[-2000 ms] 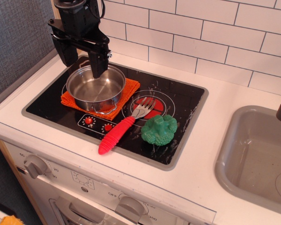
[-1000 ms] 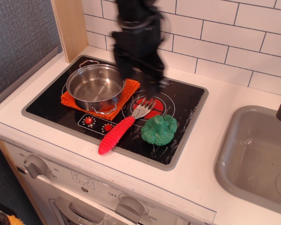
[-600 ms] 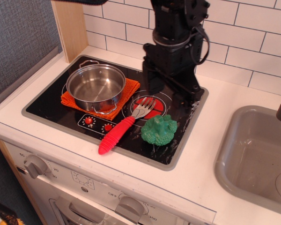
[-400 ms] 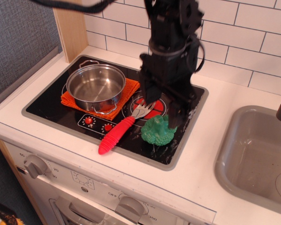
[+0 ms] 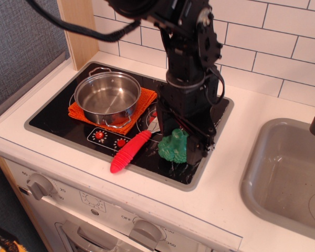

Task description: Move the broccoli to the lower left of cooktop

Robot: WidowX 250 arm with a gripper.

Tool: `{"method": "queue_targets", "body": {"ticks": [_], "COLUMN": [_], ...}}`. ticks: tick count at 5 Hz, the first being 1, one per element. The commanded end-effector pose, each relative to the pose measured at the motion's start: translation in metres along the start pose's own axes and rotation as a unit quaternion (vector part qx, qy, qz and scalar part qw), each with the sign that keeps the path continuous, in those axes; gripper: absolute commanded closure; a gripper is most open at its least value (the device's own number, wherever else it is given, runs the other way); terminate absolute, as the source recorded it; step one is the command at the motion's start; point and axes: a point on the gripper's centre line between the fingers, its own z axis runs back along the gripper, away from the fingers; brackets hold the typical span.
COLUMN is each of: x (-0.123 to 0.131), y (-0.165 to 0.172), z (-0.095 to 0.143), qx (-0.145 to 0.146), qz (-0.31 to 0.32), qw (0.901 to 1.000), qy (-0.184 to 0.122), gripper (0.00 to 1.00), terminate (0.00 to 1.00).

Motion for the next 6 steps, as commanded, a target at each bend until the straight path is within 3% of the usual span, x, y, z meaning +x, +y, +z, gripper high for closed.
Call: {"method": "queue_targets", "body": {"ticks": [1, 3, 4, 5, 6], "x": [0.007, 0.01, 0.011, -0.011, -0.05], "y": [0.012, 0.025, 0.041, 0.074, 0.105], "z": [0.003, 0.021, 0.06, 0.093, 0.1], "qx": [0.002, -0.003, 0.004, 0.025, 0.057], "qz": [0.017, 0.035, 0.055, 0.119, 0.225], "qw": [0.9992, 0.9979, 0.9931, 0.9848, 0.9672], "qy": [-0.035, -0.055, -0.104, -0.124, -0.103], "gripper": [1.0, 1.0, 1.0, 1.0, 1.0], "terminate": [0.0, 0.0, 0.0, 0.0, 0.0]}}
